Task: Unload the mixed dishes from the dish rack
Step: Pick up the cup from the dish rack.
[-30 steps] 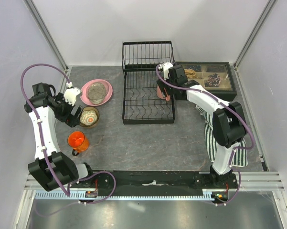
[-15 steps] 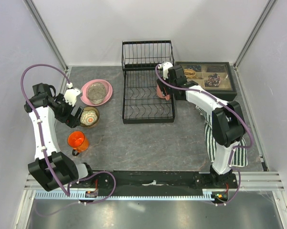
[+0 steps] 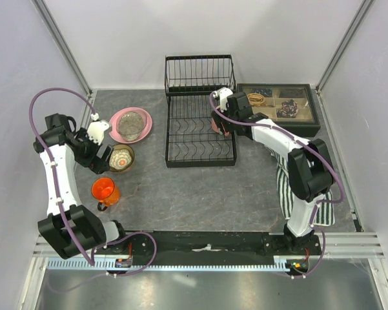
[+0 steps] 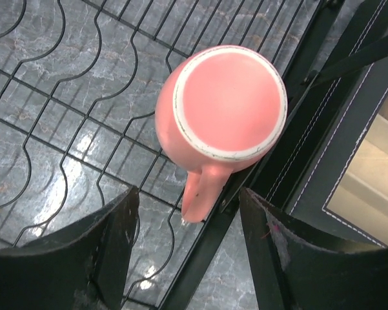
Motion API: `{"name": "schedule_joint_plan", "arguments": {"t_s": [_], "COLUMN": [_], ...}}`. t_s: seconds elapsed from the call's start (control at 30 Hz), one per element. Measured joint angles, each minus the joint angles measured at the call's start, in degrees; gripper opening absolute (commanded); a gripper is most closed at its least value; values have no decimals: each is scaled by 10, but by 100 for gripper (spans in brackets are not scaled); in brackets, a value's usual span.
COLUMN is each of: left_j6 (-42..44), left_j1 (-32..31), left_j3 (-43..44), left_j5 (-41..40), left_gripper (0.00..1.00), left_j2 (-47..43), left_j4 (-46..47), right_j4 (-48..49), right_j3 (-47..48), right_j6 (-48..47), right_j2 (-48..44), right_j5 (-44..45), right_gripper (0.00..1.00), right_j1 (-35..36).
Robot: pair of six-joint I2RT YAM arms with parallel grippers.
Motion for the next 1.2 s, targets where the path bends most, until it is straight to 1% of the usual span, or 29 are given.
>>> {"name": "schedule_joint_plan", "arguments": {"t_s": [0.3, 0.47, 0.87, 1.07, 1.2], "left_j6": [0, -1, -4, -5, -6], "left_j1": [0, 0, 0, 0, 0], "left_j3": [-14, -18, -19, -25, -27], "left_j5": [1, 2, 3, 3, 3], "left_gripper": [99, 99, 99, 99, 99], "left_j2": [0, 0, 3, 4, 10], "left_j4": [0, 0, 1, 3, 3], "right_j4": [12, 37, 68, 82, 88], "right_j3": [-48, -67, -73, -64, -63], "right_j6": [-15, -28, -52, -61, -63], "right_j2": [-1, -1, 8, 24, 36], "right_j5": [7, 13, 22, 26, 26], "right_gripper": [70, 70, 68, 63, 51], "right_j1": [1, 5, 7, 8, 8]}}
